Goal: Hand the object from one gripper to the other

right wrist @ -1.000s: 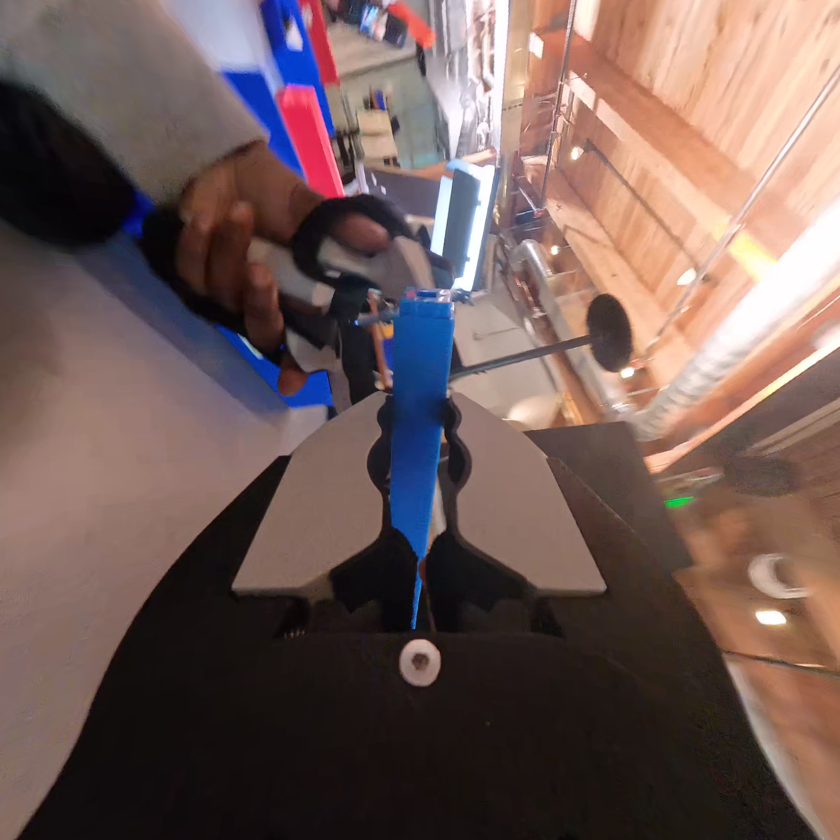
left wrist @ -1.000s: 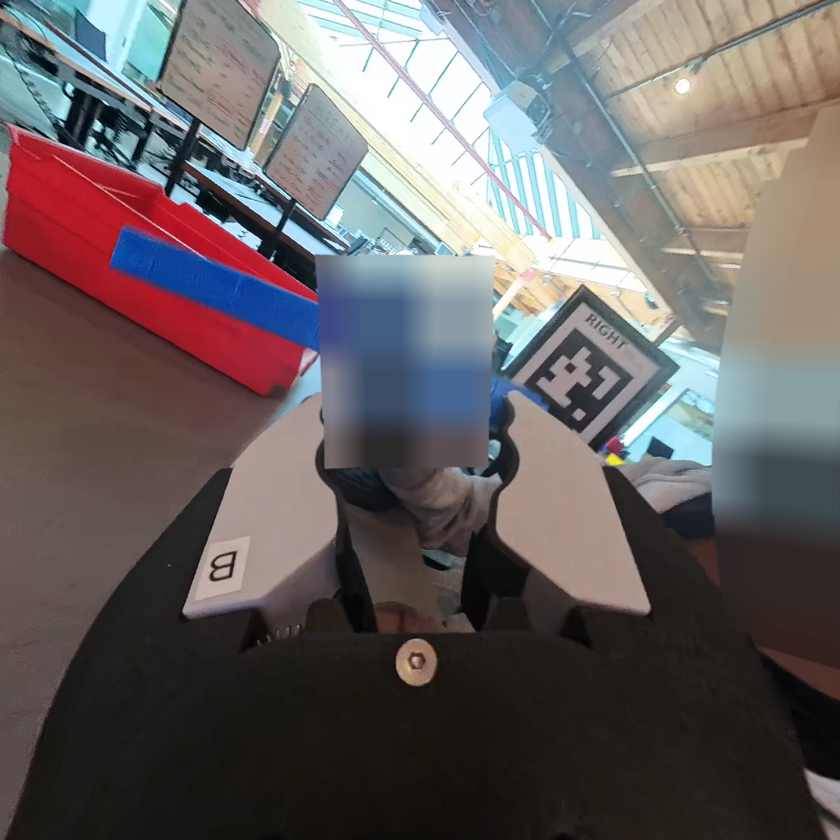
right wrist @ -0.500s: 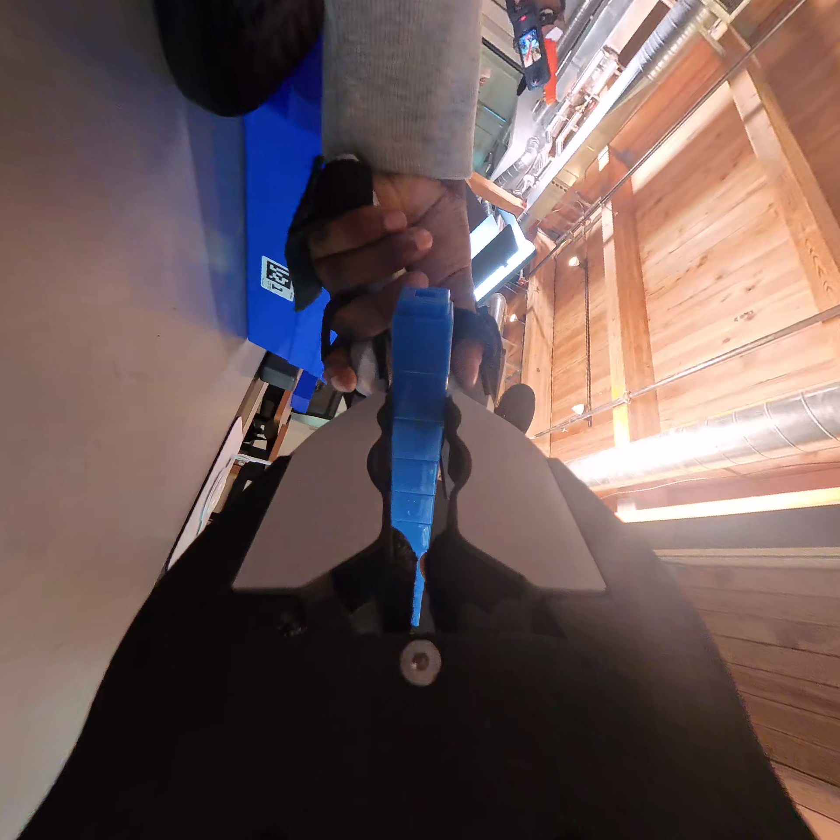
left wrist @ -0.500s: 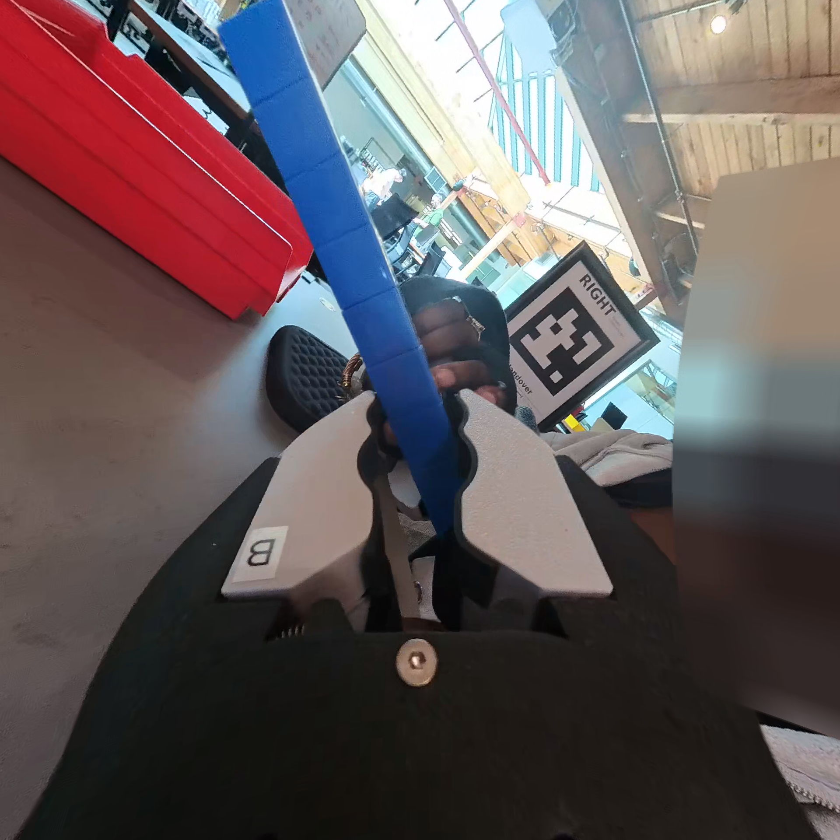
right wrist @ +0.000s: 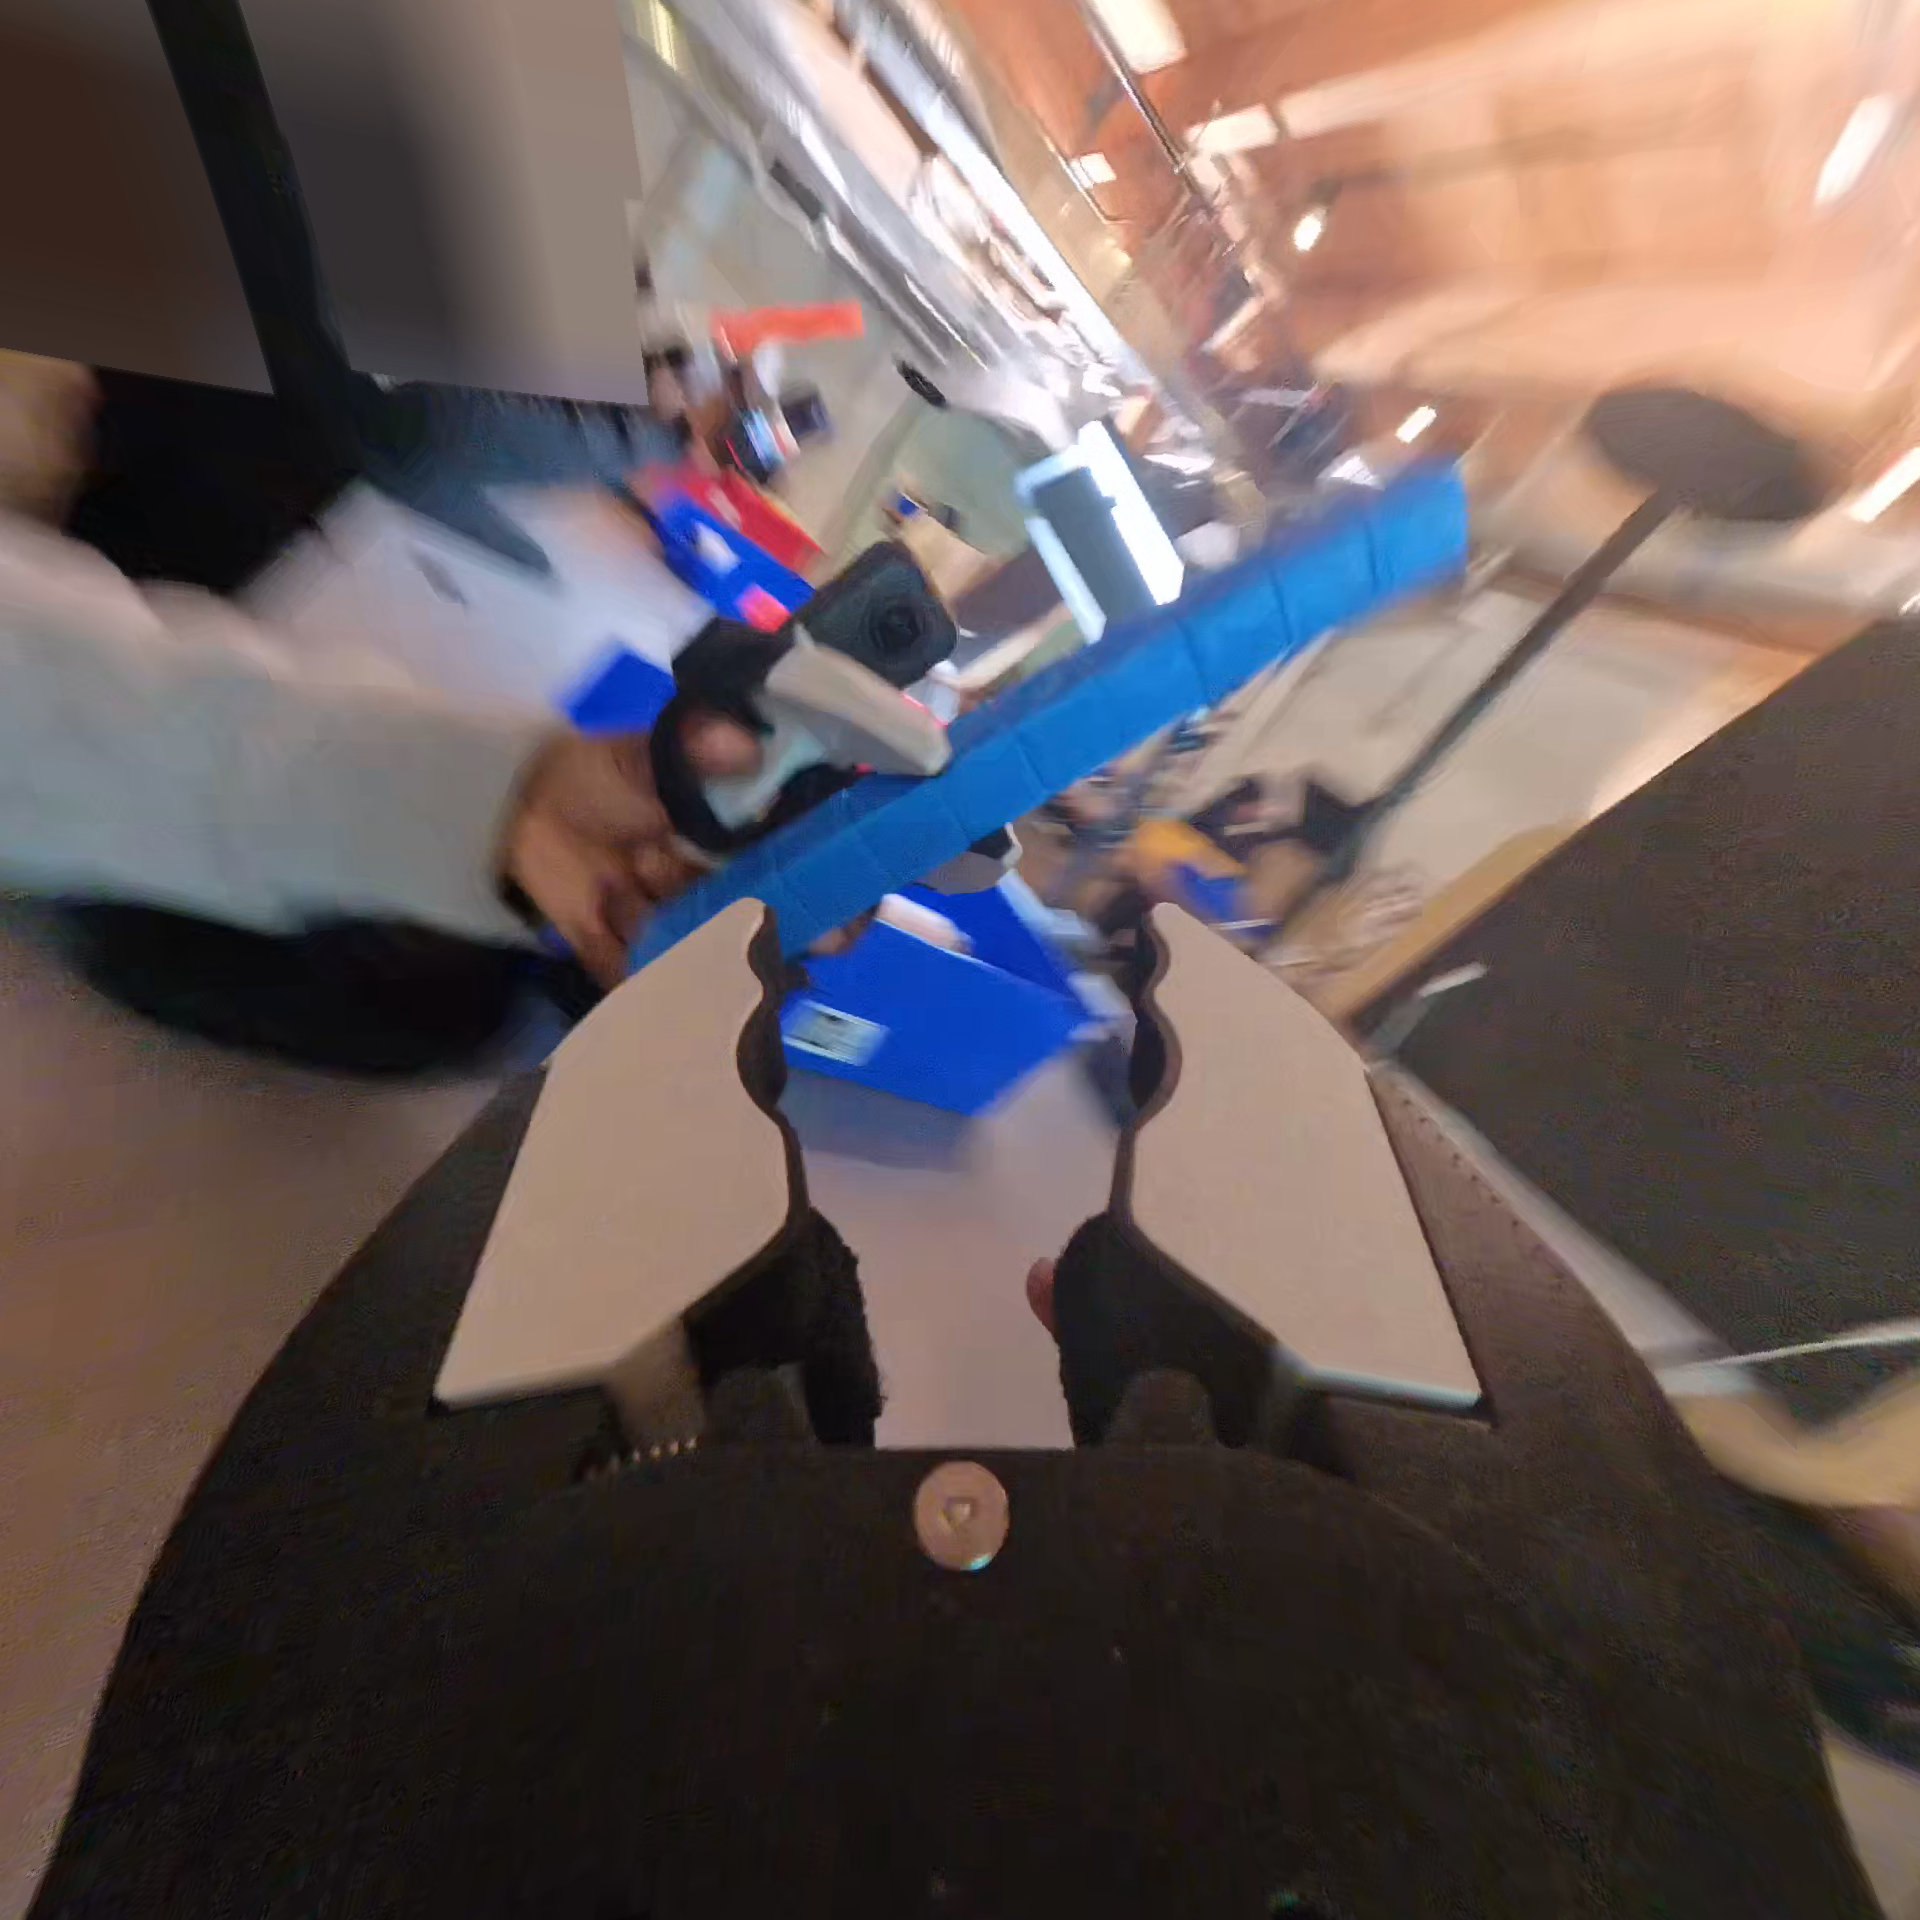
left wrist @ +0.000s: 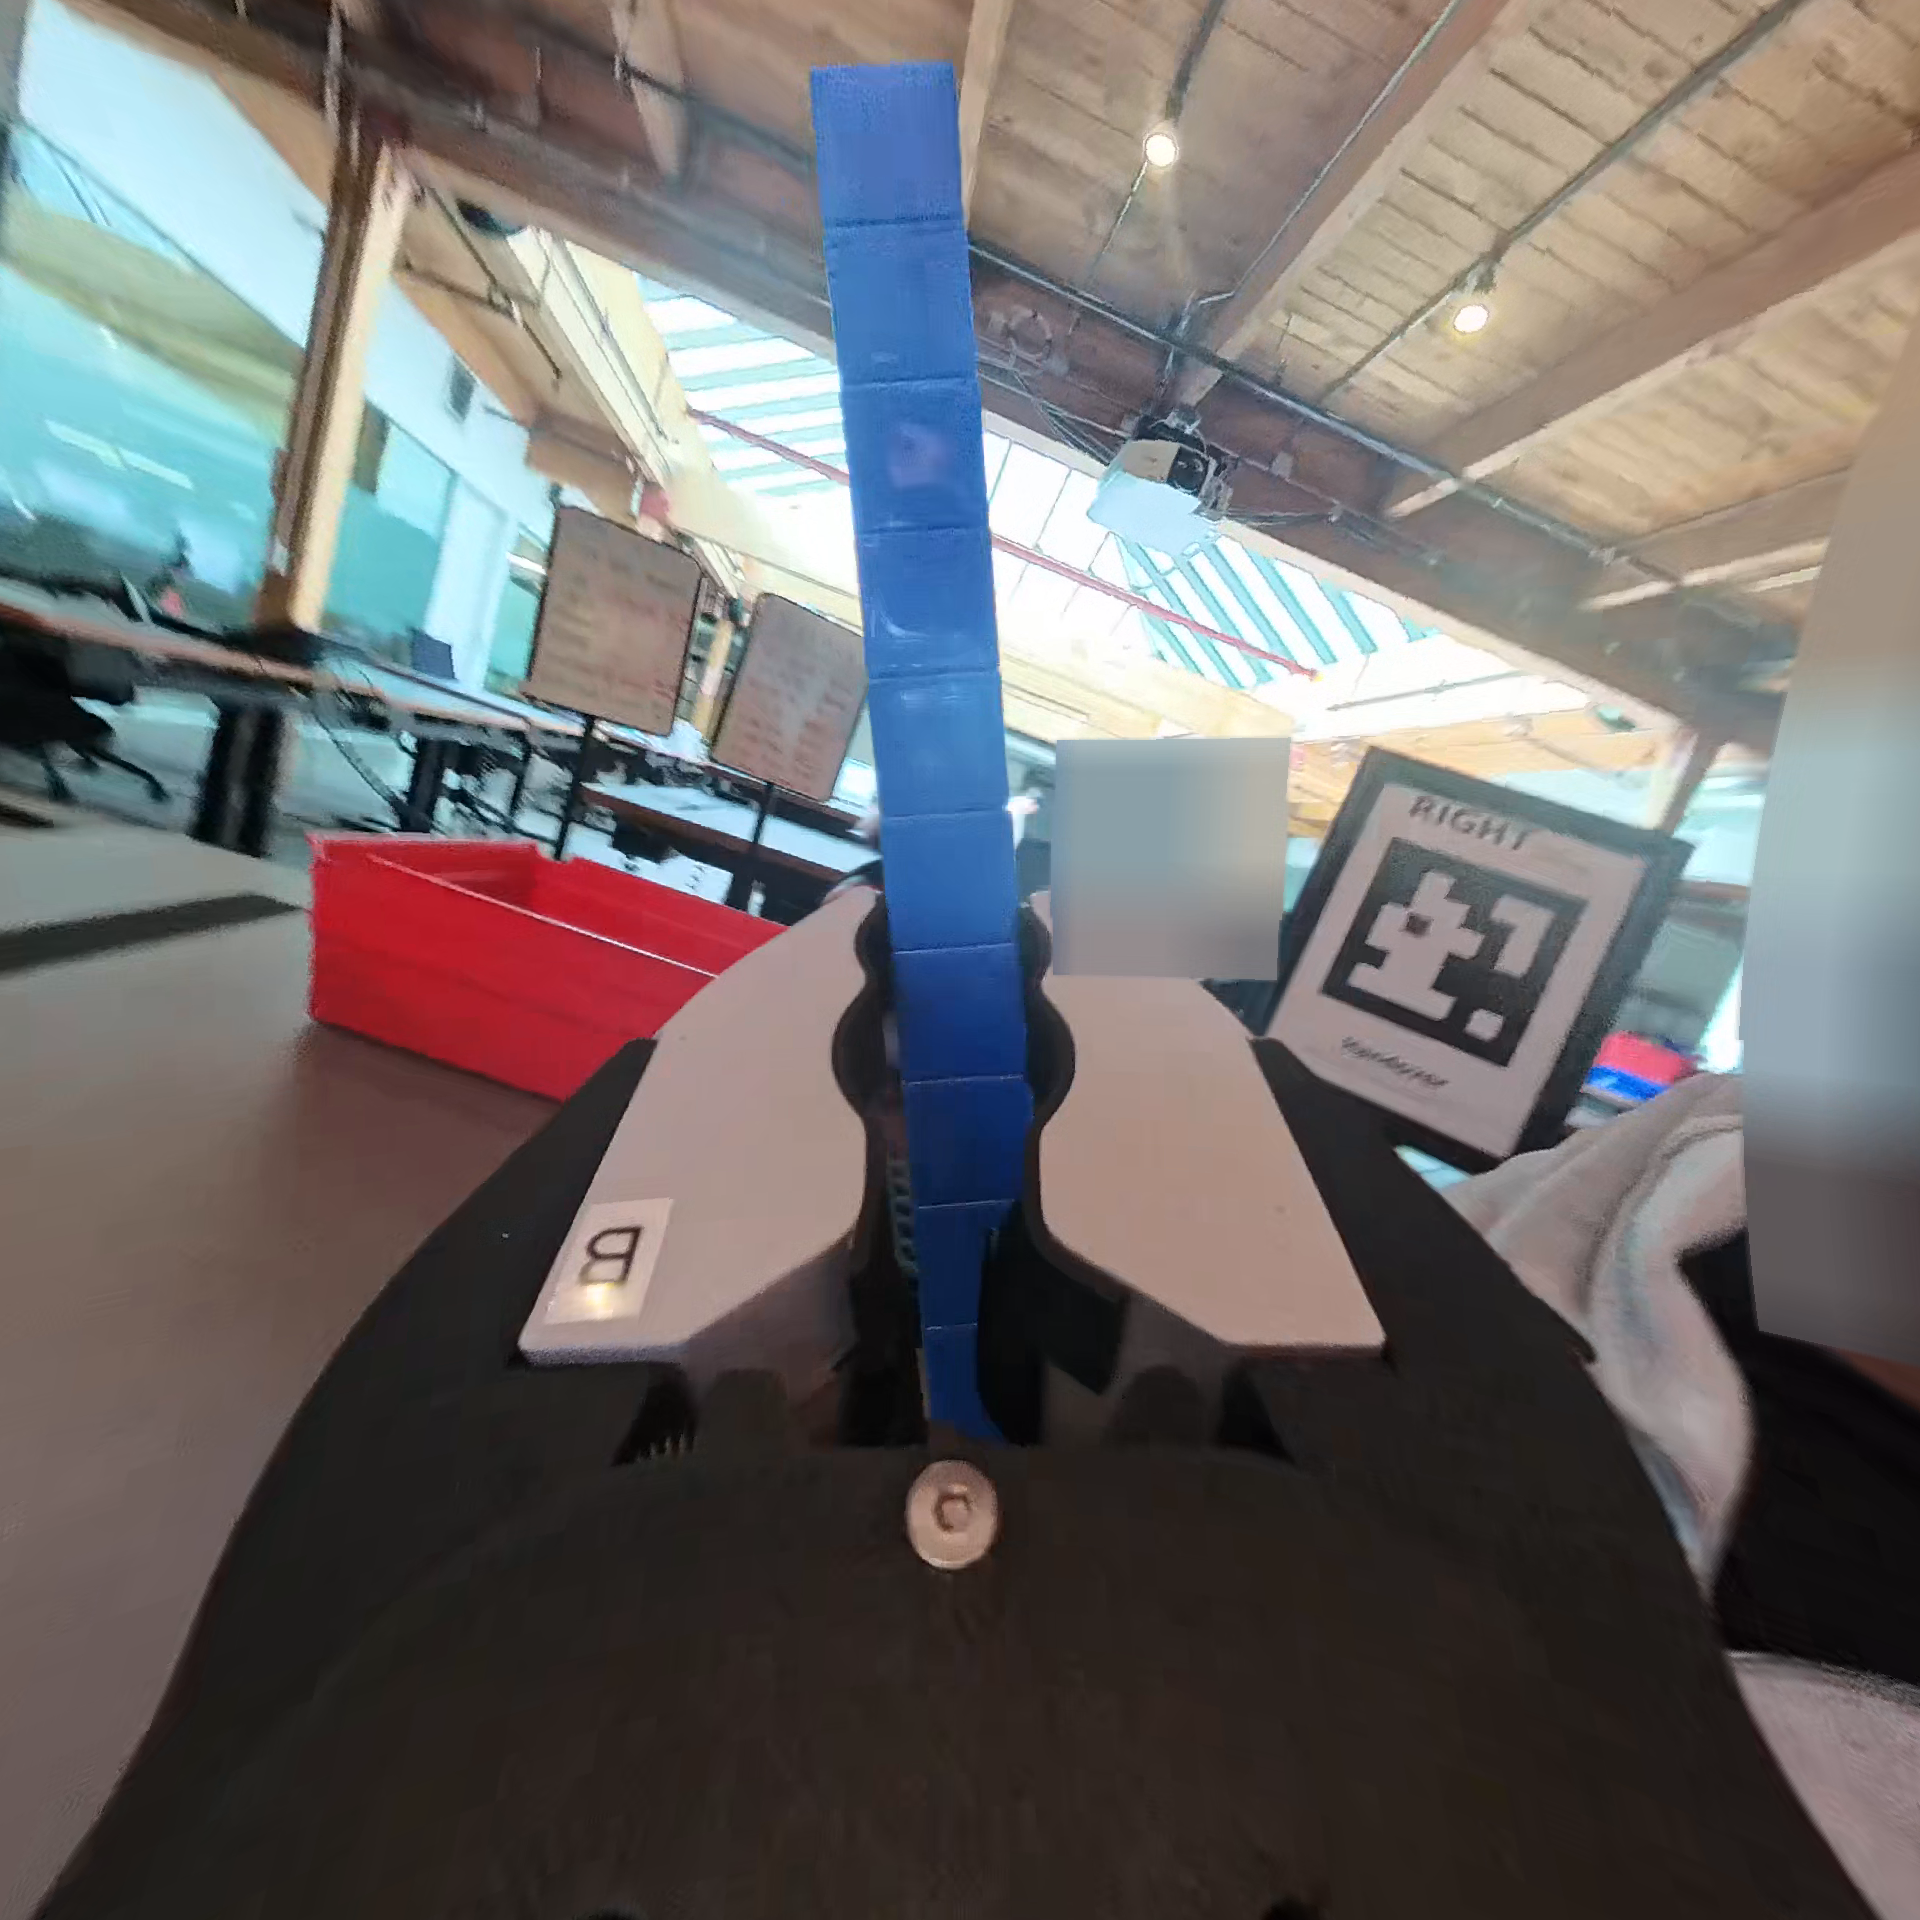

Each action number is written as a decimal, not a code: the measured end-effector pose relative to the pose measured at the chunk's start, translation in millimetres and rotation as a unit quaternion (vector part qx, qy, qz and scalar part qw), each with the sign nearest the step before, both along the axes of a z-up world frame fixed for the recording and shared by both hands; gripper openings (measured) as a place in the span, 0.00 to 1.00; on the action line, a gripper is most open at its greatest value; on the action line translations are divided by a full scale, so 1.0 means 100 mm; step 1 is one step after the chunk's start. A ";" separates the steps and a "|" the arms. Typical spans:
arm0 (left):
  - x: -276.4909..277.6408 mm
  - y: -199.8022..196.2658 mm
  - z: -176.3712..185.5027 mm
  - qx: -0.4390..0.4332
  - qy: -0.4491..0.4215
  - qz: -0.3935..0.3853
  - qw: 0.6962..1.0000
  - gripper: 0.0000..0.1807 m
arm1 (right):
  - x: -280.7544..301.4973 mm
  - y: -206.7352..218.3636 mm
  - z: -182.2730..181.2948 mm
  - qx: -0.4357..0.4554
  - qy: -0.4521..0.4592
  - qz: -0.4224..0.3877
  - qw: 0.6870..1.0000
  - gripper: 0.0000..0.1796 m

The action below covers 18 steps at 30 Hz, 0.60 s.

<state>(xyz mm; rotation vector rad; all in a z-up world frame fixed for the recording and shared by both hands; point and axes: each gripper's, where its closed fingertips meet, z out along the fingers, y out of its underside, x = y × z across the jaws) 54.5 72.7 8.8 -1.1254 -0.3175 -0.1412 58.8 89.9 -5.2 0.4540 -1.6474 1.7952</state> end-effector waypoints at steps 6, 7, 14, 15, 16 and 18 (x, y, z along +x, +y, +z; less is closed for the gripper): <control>0.10 0.22 -0.15 -0.061 0.099 0.033 0.993 0.12 | -0.05 0.09 0.16 -0.073 -0.476 0.288 0.828 0.40; 0.11 0.26 -0.18 -0.065 0.099 0.028 0.993 0.12 | -0.05 0.11 0.17 -0.077 -0.496 0.310 0.807 0.38; 0.13 0.45 -0.38 -0.094 0.082 0.002 0.992 0.12 | 0.07 0.02 0.08 -0.048 -0.454 0.302 0.837 0.15; 0.14 0.45 -0.38 -0.098 0.084 0.005 0.992 0.12 | 0.06 0.02 0.07 -0.048 -0.440 0.290 0.848 0.12; 0.13 0.45 -0.39 -0.106 0.086 0.012 0.991 0.14 | 0.05 0.02 0.06 -0.045 -0.426 0.281 0.859 0.12; 0.09 0.41 -0.37 -0.113 0.089 0.031 0.989 0.22 | 0.06 0.03 0.02 -0.025 -0.410 0.266 0.872 0.12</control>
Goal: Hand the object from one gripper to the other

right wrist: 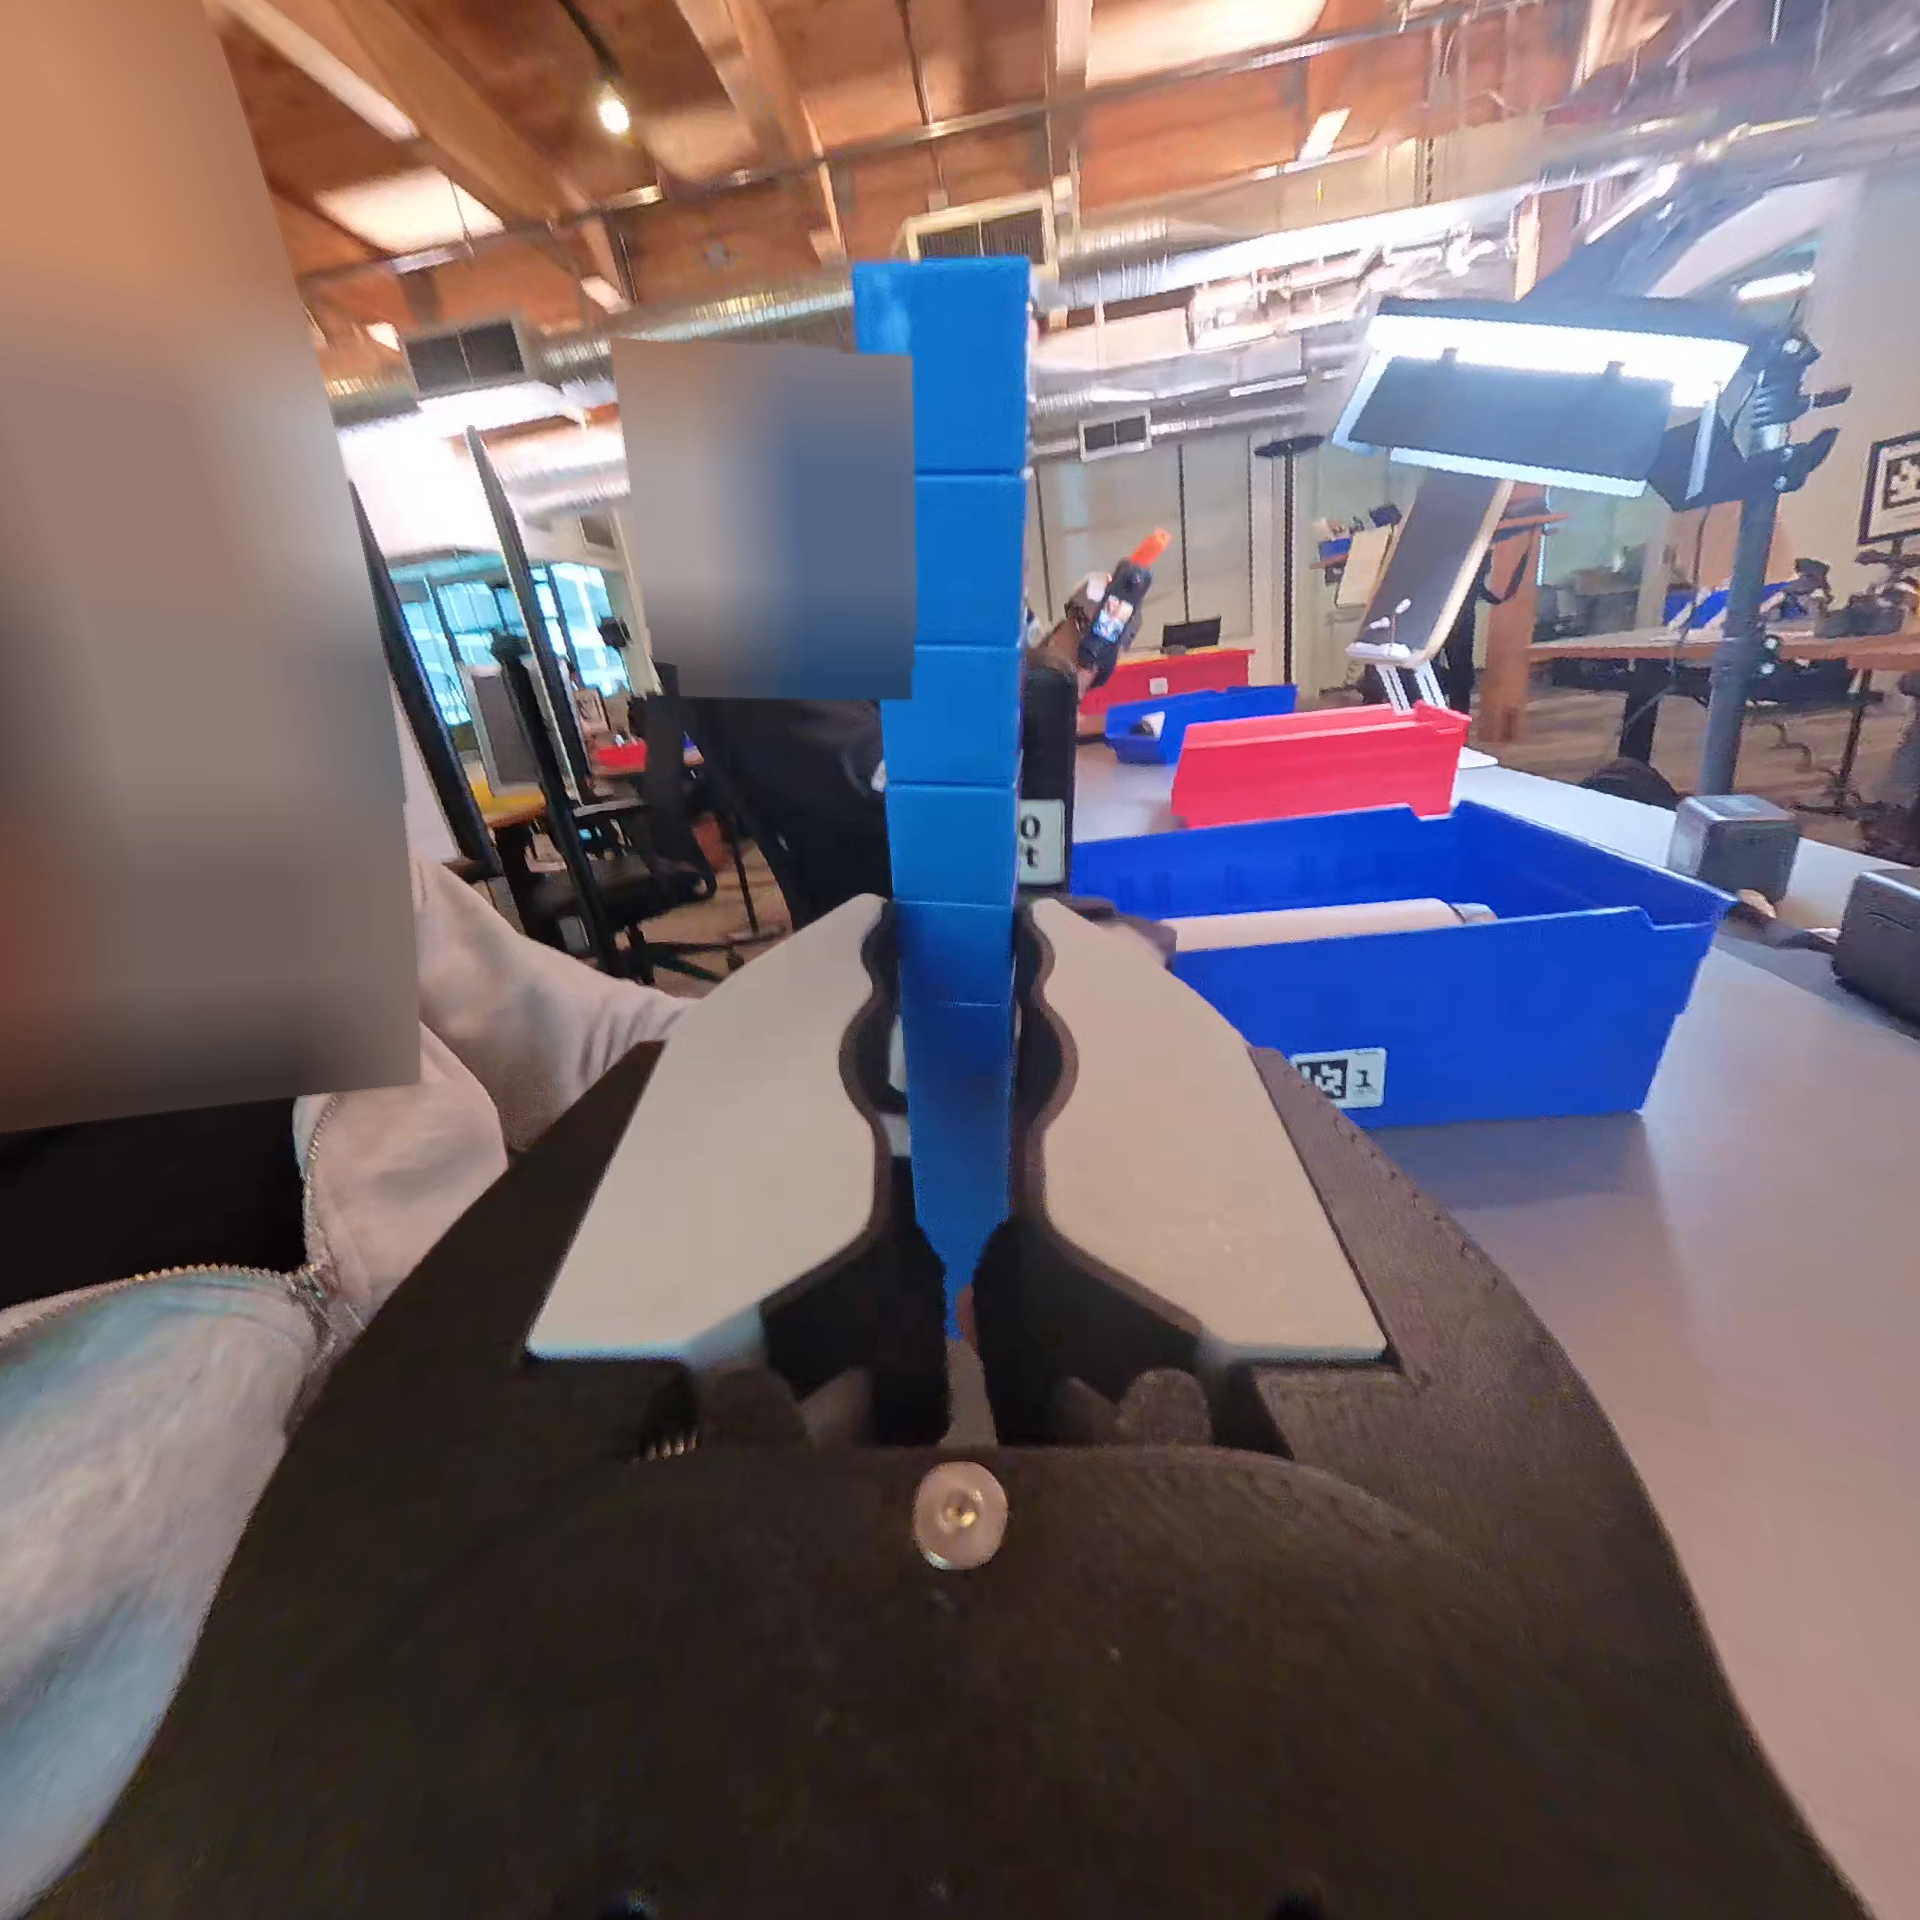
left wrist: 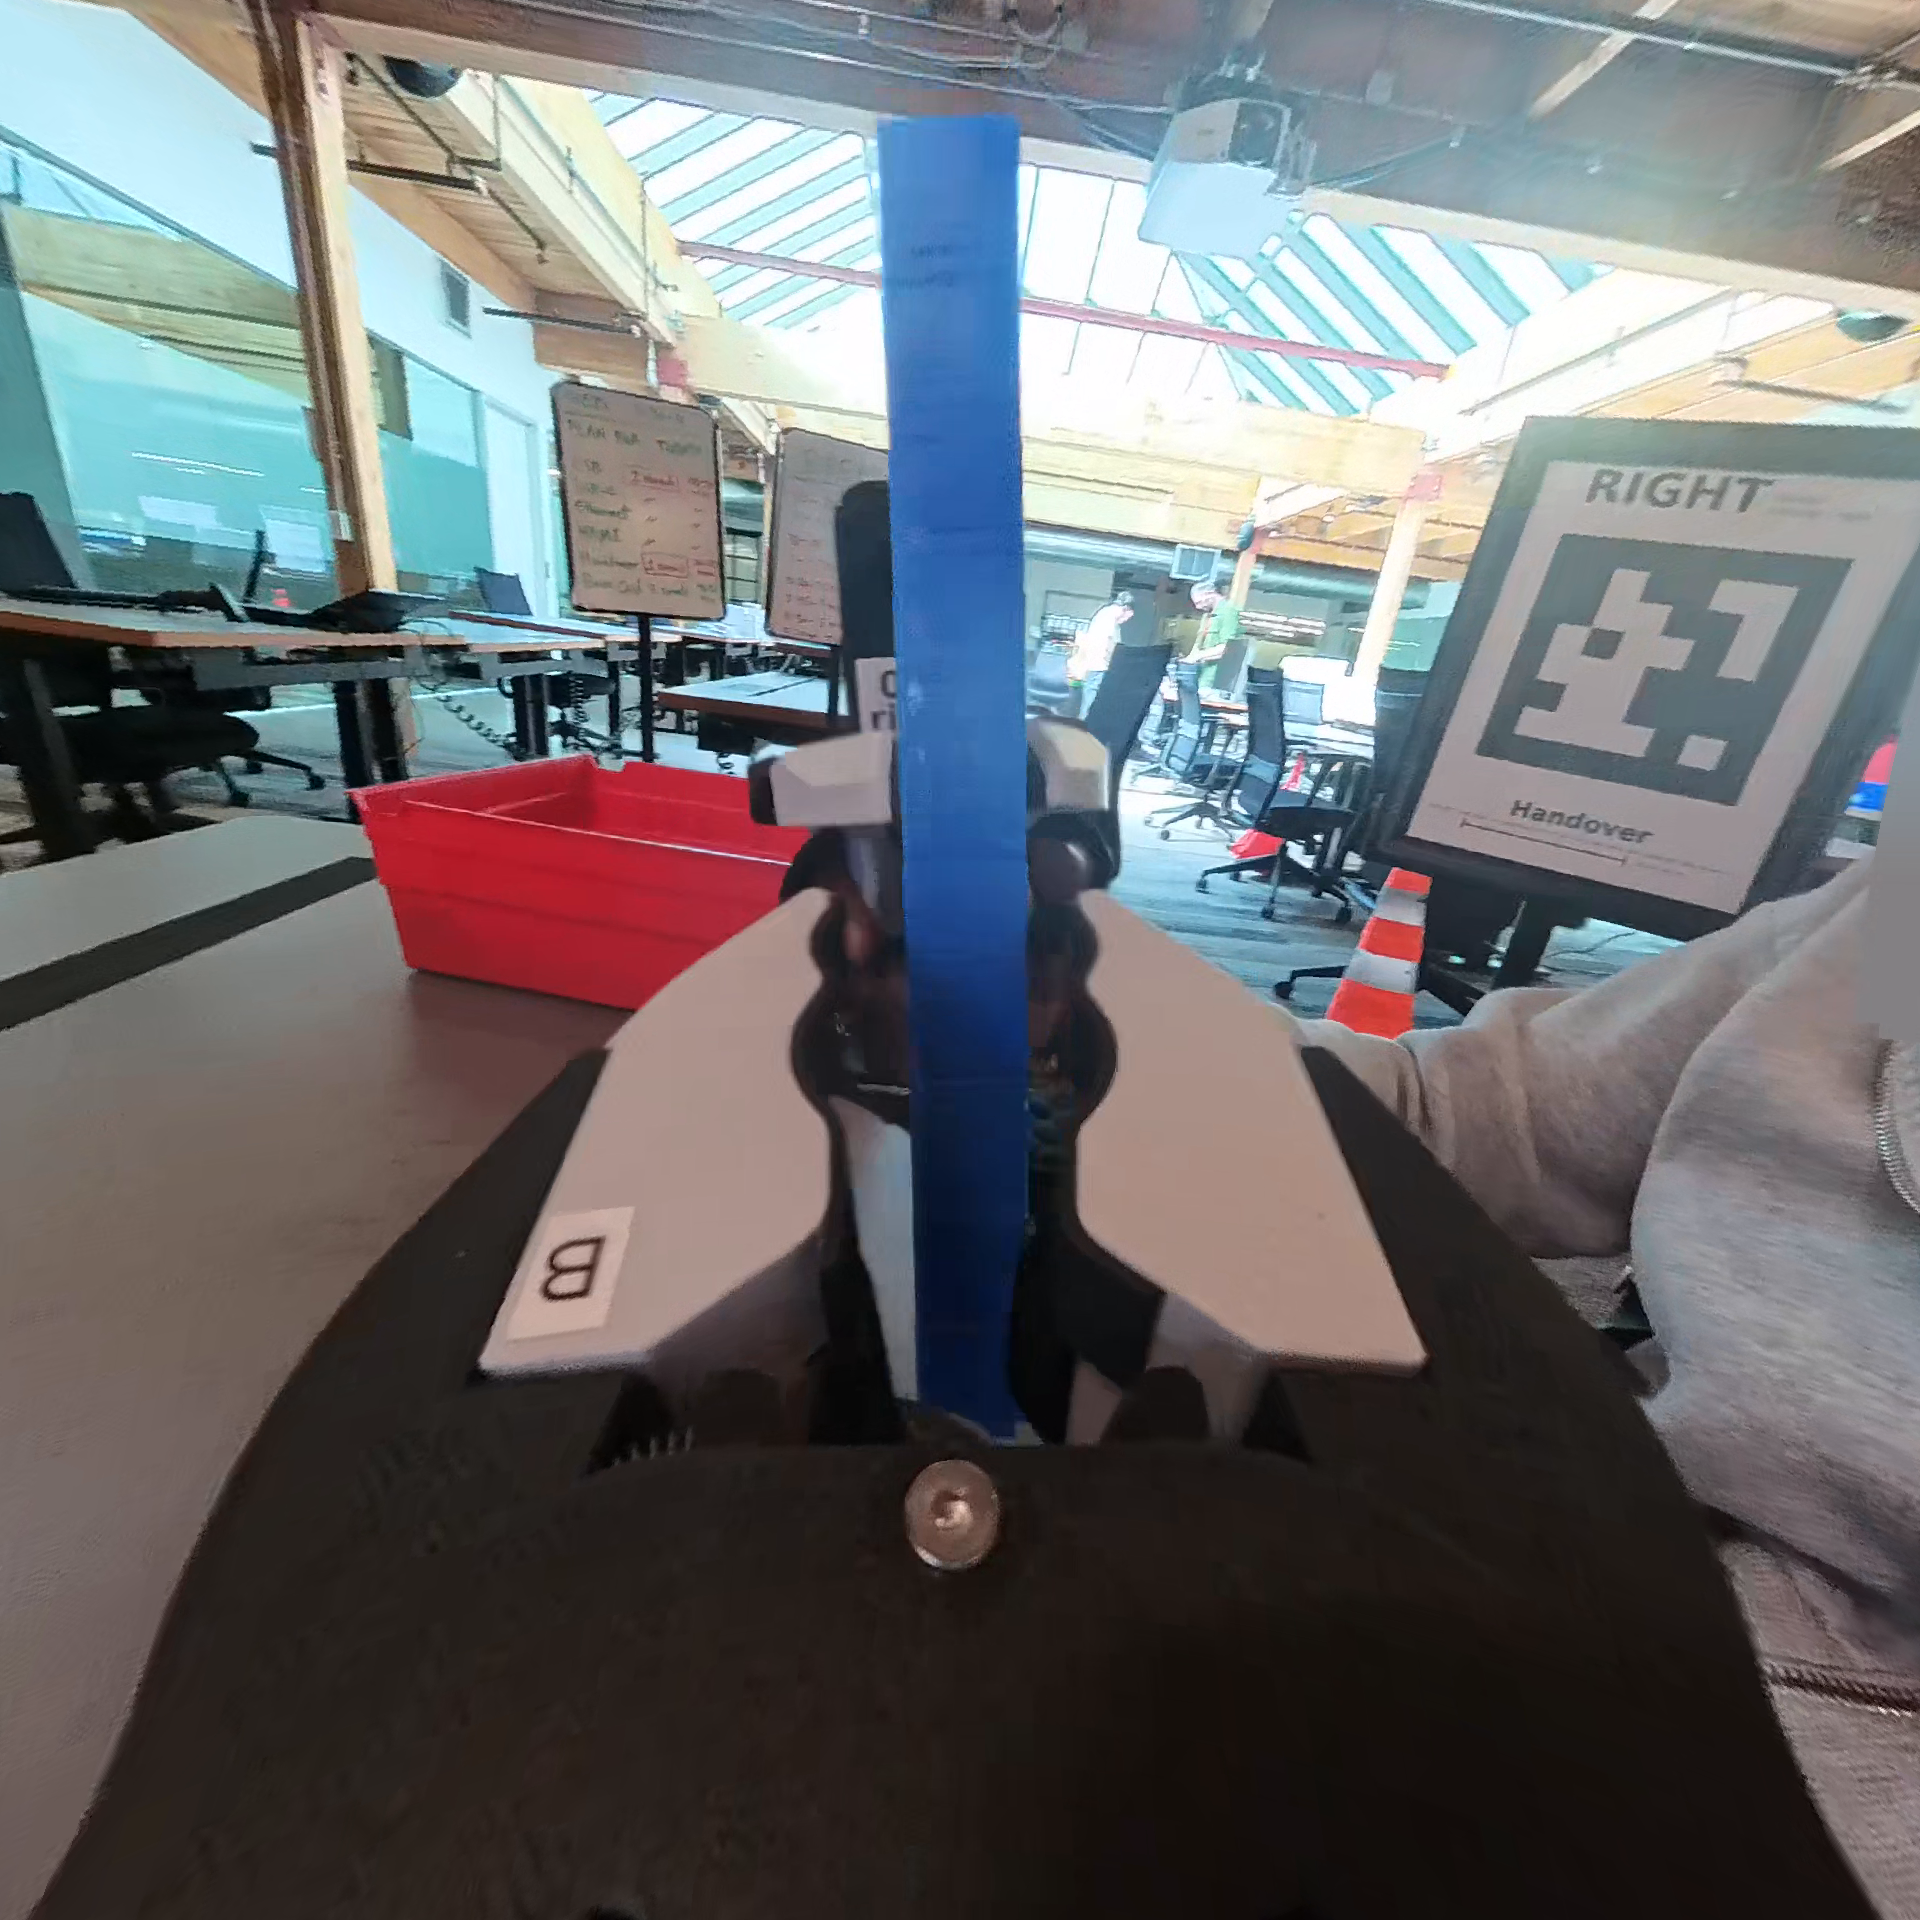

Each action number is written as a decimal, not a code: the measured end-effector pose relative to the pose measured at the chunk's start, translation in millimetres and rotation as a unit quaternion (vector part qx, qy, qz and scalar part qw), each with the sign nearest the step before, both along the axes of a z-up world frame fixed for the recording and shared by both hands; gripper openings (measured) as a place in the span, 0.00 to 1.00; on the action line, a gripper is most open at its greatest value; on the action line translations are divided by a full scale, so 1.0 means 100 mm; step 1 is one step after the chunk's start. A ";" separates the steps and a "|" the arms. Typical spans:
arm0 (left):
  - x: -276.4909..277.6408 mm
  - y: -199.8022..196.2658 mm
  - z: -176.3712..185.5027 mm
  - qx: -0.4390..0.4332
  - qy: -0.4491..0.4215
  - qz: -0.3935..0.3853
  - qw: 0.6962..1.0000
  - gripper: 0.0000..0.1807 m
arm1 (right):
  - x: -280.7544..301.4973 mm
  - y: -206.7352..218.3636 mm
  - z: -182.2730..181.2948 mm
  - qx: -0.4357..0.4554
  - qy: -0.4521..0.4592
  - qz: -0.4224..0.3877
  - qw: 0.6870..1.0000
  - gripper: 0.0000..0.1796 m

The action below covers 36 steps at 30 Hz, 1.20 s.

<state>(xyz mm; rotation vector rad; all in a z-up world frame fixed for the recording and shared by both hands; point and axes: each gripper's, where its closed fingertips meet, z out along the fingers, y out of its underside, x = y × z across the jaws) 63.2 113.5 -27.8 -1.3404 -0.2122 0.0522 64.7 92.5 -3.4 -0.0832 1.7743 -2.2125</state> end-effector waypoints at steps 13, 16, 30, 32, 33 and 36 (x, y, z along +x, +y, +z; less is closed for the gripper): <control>0.02 -0.16 0.19 0.036 0.011 0.008 0.999 0.12 | 0.07 -0.15 -0.38 0.120 0.045 0.010 0.992 0.16; -0.02 -0.14 0.12 0.019 0.008 0.017 1.000 0.11 | 0.01 -0.06 -0.15 0.057 0.016 -0.004 0.998 0.26; -0.03 -0.19 0.27 0.040 0.016 0.027 0.999 0.20 | 0.03 -0.05 -0.13 0.048 0.065 -0.027 0.996 0.12; 0.02 -0.16 0.27 0.031 0.021 0.010 0.999 0.14 | 0.04 -0.07 -0.13 0.048 0.065 -0.027 0.996 0.12; 0.04 -0.15 0.28 0.025 0.025 0.007 0.999 0.12 | 0.04 -0.07 -0.12 0.049 0.066 -0.029 0.996 0.11; 0.03 -0.15 0.34 0.024 0.040 0.018 0.999 0.11 | 0.04 -0.07 -0.09 0.035 0.051 -0.028 0.998 0.12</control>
